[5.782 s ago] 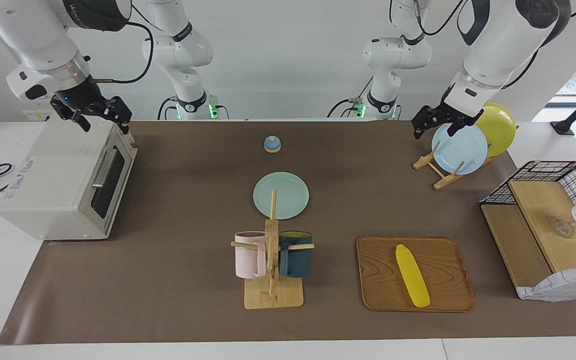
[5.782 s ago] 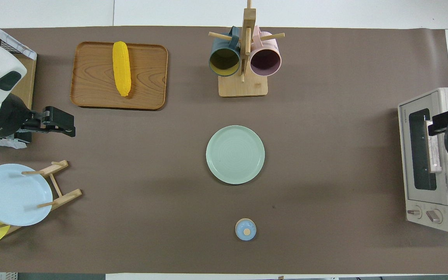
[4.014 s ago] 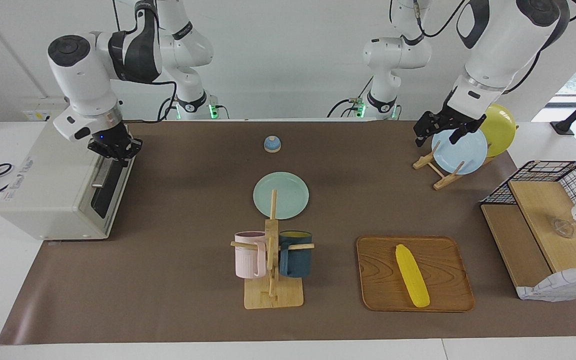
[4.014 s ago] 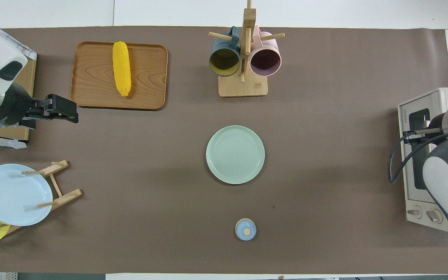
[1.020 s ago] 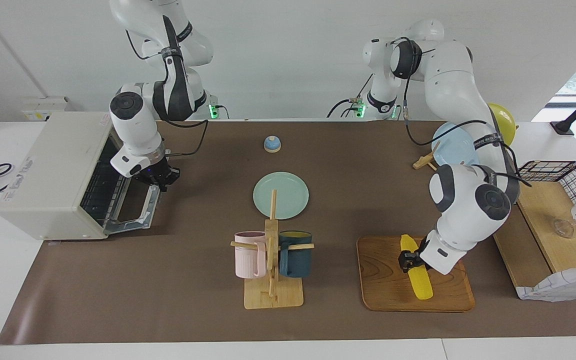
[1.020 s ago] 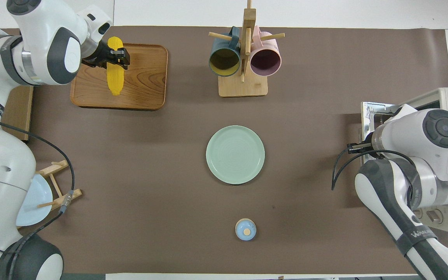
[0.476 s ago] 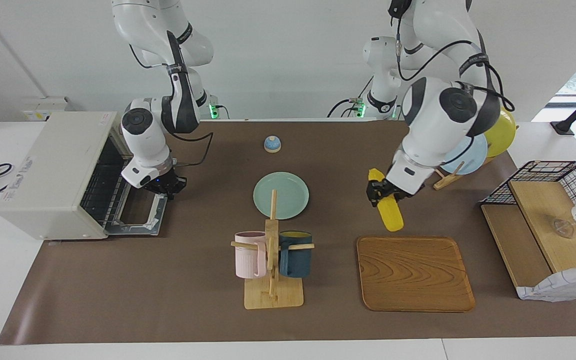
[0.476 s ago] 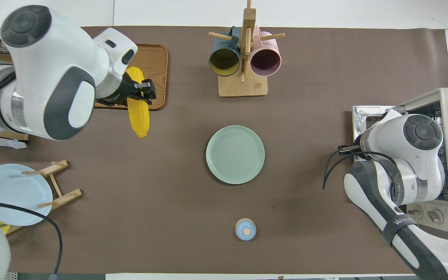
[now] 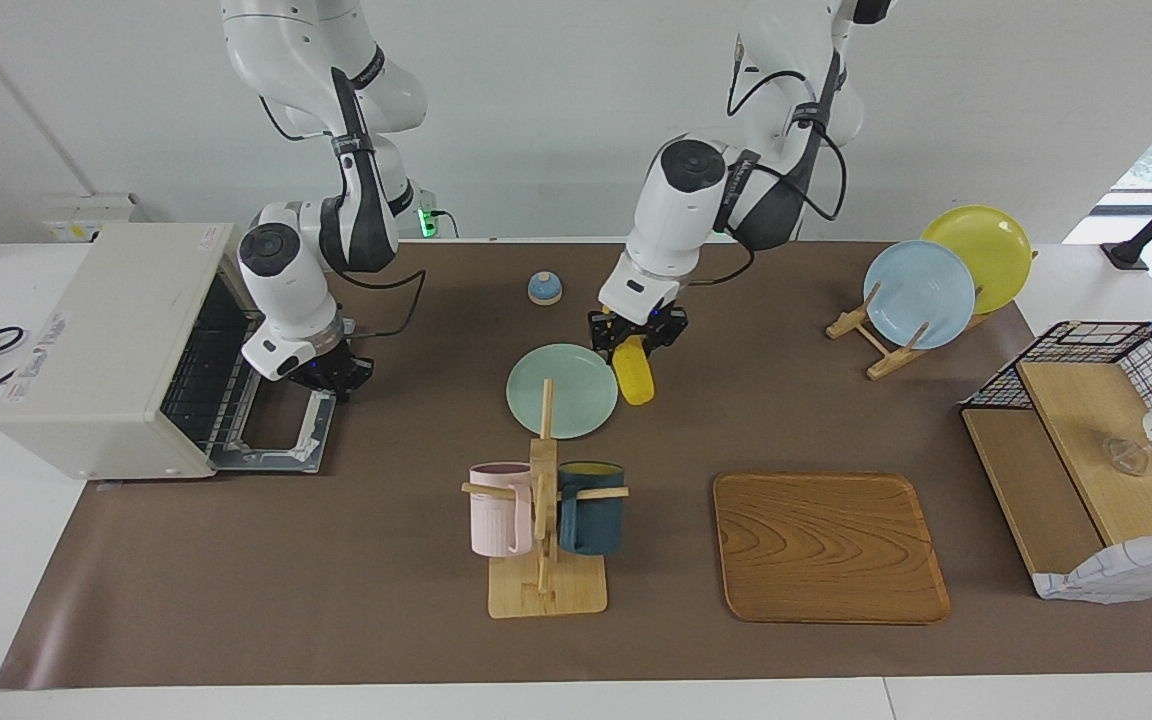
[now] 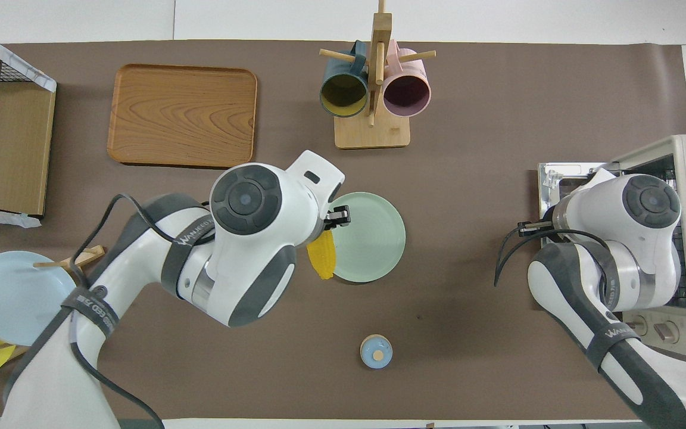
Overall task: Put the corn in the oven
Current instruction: 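Carry the yellow corn with the left gripper over the pale green plate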
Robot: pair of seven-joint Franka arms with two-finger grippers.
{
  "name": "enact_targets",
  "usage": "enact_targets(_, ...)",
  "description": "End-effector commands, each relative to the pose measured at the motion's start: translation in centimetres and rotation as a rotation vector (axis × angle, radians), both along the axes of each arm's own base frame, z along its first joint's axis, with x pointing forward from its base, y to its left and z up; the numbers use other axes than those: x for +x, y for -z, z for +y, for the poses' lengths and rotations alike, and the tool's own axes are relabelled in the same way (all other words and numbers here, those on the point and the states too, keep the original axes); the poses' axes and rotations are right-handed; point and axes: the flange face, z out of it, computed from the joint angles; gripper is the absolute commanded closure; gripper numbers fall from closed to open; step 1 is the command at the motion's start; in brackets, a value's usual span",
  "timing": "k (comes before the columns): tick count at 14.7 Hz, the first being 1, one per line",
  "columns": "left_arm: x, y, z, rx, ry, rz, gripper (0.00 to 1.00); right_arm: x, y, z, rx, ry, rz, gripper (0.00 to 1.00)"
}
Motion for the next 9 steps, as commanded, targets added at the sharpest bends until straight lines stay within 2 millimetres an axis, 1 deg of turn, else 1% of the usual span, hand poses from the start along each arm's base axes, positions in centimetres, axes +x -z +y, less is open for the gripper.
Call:
enact_targets(1,-2.6,2.6,-1.6,-0.034,0.017,-0.036,1.0,-1.1,0.1,-1.1,-0.008,0.017,0.027,1.0)
enact_targets(2,-2.7,3.9,-2.3,-0.035,0.027,-0.039,1.0,-0.9,-0.1,1.0,-0.006,0.018,0.022,1.0)
enact_targets(3,-3.2,4.5,-3.4,-0.044,0.047,-0.051,1.0,-0.9,-0.4,2.4,-0.002,0.034,0.023,1.0)
enact_targets(4,-3.2,5.2,-3.8,-0.046,0.053,-0.054,1.0,-0.9,-0.5,3.2,-0.001,0.035,0.025,1.0)
enact_targets(5,-3.5,5.6,-4.3,-0.047,0.065,-0.056,1.0,-0.7,-0.8,3.3,-0.002,0.036,0.028,1.0)
enact_targets(6,-4.1,6.8,-5.6,-0.049,0.083,-0.058,1.0,-0.2,-1.5,3.3,-0.004,0.037,0.039,1.0)
enact_targets(7,-3.6,7.3,-6.1,-0.056,0.082,-0.065,1.0,0.3,-1.9,3.2,-0.005,0.042,0.046,1.0)
enact_targets(8,-3.4,7.7,-6.4,-0.058,0.084,-0.067,1.0,0.8,-2.5,3.4,-0.005,0.042,0.04,0.78)
enact_targets(9,-3.2,7.7,-6.5,-0.057,0.084,-0.067,1.0,1.0,-3.0,3.8,-0.005,0.045,0.035,0.52)
